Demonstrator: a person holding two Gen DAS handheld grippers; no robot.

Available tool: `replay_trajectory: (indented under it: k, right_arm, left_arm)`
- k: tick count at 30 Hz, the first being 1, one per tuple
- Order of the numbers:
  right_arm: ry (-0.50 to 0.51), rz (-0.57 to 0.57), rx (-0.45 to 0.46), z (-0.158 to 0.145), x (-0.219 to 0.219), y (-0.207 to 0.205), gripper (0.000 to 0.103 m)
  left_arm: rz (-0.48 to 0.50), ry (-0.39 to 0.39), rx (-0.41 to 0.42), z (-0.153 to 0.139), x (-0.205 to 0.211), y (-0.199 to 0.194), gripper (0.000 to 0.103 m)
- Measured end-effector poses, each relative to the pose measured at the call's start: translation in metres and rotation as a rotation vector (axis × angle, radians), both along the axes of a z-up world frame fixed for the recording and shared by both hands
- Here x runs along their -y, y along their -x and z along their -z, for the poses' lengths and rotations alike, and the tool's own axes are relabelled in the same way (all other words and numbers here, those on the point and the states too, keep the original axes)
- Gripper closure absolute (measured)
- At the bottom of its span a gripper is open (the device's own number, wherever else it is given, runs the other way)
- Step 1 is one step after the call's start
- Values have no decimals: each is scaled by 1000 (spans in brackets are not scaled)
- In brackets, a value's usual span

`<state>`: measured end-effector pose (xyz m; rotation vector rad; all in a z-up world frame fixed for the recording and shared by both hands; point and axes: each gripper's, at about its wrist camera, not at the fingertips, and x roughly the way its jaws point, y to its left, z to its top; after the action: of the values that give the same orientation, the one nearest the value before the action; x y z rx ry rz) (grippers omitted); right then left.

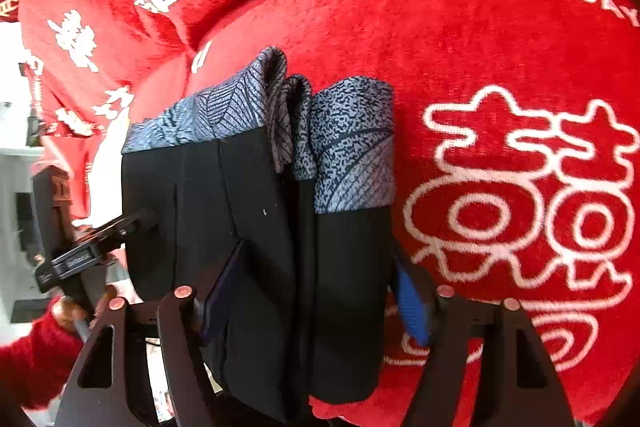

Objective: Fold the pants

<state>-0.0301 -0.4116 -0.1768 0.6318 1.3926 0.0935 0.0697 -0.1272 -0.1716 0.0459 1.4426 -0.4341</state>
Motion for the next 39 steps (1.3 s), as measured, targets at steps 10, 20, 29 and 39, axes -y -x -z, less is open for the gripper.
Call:
replay_trajectory:
  k: [10,20,29,39]
  right_arm:
    - [217,42,-79,-33,-7,31,20]
    - [352,75,-64,-76,-27,53,0]
    - [367,109,-88,-112,-51,56,0]
    - [387,56,-62,-148,-91,57,0]
  left_arm:
    - [27,-140,39,-27,1,18,0]
    - [74,-209,86,-68,7,50,0]
    - [118,-267,110,-108,10,74,0]
    - [109,-270,114,-137,6,95,0]
